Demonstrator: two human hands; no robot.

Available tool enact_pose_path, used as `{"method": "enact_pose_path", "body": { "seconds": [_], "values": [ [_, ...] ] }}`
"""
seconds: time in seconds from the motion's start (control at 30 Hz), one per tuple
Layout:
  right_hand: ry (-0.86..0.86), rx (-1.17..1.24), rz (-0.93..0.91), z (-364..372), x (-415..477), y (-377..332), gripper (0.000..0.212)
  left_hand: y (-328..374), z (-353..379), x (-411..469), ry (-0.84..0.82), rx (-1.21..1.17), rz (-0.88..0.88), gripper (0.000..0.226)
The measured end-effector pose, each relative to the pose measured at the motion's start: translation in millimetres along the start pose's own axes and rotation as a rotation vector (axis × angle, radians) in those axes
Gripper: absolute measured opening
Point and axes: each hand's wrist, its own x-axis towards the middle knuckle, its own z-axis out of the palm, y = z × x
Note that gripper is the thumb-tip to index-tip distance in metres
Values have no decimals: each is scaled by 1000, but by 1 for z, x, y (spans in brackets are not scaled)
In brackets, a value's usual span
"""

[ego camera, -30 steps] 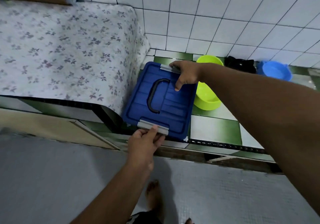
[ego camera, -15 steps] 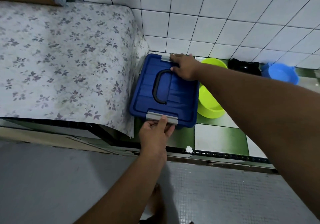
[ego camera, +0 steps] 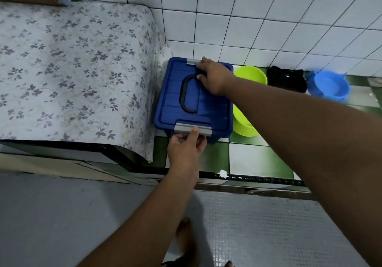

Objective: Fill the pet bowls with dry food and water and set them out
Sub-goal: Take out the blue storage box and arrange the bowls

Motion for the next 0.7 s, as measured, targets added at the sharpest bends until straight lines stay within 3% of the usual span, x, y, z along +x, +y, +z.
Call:
{"method": "enact_pose_path", "body": {
  "seconds": [0.23,0.47,0.7],
  "values": [
    [75,119,26,8,-66,8,55,-19,-3,-17,-97,292,3,35],
    [202,243,27,18,-180,29,48,-62,-6,-58,-166,661,80,30],
    [239,327,119,42,-318,83,46,-134,-21,-113,-173,819,170,25]
  ]
}}
